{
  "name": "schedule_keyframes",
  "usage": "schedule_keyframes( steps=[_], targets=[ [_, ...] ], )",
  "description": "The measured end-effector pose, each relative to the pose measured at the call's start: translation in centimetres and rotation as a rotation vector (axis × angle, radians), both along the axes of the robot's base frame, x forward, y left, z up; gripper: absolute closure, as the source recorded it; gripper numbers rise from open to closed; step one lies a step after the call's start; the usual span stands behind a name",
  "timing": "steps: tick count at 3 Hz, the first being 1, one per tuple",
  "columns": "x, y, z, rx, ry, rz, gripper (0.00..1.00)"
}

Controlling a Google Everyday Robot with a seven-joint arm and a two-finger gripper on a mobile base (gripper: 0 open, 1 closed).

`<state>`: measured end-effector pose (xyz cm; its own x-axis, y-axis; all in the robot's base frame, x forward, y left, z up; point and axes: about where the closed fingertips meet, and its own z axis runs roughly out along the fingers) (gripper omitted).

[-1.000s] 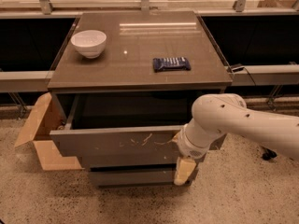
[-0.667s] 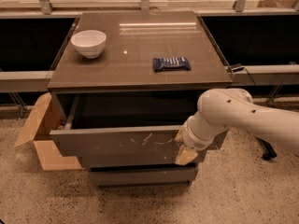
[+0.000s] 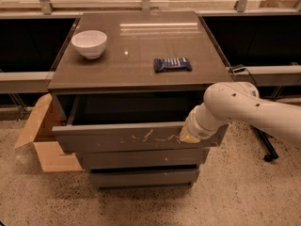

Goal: Close top drawer

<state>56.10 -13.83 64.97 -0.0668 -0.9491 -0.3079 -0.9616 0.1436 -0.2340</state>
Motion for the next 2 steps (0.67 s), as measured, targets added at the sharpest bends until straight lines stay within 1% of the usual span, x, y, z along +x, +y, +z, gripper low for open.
schedule_keyframes(
  steps=[1,2],
  targets=[
    [1.38,-0.99,0.39,-0.002,-0.03,-0.023,0.45],
    [1.97,-1.95,0.41,0.01,-0.034,-0.034,0.21]
  ],
)
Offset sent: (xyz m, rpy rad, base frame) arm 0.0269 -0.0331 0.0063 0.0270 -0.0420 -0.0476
